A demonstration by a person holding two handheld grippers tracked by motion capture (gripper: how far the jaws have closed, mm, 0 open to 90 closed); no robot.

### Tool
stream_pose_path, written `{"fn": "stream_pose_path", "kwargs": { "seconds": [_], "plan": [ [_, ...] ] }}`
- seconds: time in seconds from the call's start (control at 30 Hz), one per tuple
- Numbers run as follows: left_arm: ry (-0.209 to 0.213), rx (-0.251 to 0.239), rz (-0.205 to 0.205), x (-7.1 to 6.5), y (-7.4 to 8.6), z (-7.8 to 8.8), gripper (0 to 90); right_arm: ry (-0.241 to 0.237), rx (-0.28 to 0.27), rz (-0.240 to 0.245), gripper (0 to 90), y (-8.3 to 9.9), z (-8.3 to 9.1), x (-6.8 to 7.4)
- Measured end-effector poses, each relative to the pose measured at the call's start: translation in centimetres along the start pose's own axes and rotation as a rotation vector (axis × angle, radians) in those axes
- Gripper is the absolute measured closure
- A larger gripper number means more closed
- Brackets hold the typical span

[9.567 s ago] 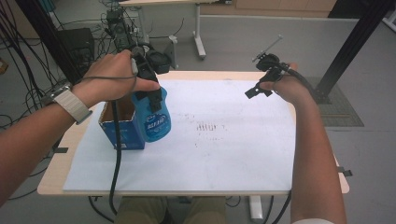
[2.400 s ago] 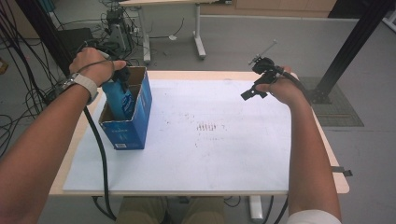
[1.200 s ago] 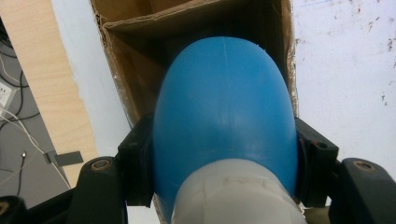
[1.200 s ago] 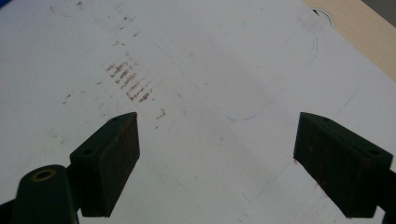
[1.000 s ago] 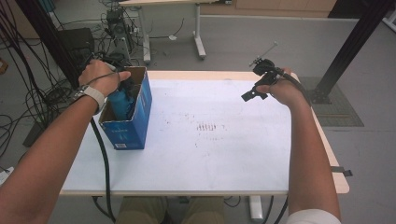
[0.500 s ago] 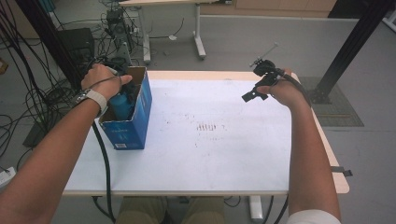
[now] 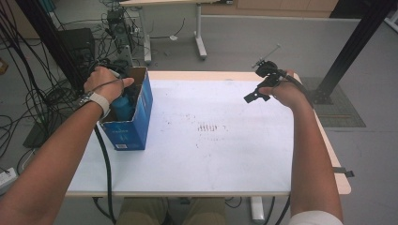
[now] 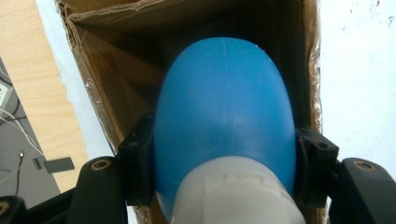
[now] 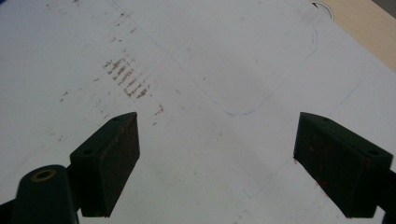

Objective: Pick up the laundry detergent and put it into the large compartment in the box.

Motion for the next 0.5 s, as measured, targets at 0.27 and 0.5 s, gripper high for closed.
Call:
{"fn": "stream_pose_path", "kwargs": {
  "seconds": [0.27, 0.5],
  "plan": [
    [0.001, 0.003, -0.002, 0.0, 0.0, -0.4, 37.4, 0.001, 0.001, -0.001, 14.5, 0.1, 0.1, -0.1],
    [-0.007, 0.014, -0.008, 0.0, -0.1, -1.1, 37.3, 0.001, 0.001, -0.002, 14.5, 0.2, 0.0, -0.1]
  ]
}}
Point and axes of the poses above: each handheld gripper's, and its own axes: z roughly backward along the jaws, y roughly out of its underside, x roughly to its left, the point moved 9 cm from there along -z, roughly forward along the jaws, and after that the axes turned 1 degree about x, right-handed, at the moved point
